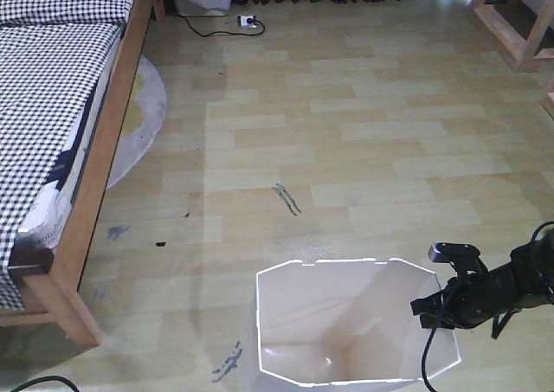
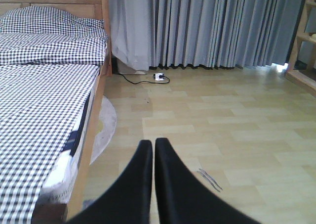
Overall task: Move trash bin to bedside with robot
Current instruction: 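Carry the bin in the right gripper toward the bed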
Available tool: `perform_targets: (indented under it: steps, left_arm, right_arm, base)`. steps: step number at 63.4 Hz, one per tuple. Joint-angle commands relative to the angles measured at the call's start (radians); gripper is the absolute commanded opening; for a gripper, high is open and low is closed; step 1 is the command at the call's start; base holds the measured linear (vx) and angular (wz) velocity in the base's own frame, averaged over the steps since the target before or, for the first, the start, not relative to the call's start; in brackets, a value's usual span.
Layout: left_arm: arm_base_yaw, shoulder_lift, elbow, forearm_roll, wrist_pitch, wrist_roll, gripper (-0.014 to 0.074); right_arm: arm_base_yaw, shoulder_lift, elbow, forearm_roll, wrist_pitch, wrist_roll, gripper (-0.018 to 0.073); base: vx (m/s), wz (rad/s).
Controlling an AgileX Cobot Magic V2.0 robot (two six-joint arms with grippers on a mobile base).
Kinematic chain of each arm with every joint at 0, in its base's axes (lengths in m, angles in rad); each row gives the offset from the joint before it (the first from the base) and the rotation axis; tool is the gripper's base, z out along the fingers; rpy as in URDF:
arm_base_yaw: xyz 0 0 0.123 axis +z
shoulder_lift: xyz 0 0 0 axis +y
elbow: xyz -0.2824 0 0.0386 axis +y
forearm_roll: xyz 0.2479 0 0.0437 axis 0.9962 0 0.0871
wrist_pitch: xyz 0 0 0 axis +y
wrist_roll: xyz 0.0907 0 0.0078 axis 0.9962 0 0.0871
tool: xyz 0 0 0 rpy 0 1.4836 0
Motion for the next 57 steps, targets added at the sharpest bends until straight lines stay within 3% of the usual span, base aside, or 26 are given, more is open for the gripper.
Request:
perform_targets:
  steps: [1,57]
  left_arm:
    - [-0.001,-0.013,0.026,0.000,-0.081,-0.002,-0.0006]
    - [-0.001,-0.013,0.026,0.000,-0.081,-0.002,-0.0006]
  right_arm:
    - [-0.003,-0.066,-0.006,0.028,0.196,0.008,-0.0007]
    - [-0.003,-0.066,-0.006,0.028,0.196,0.008,-0.0007]
  base:
    - [0.30,0.04]
    - [0.35,0.03]
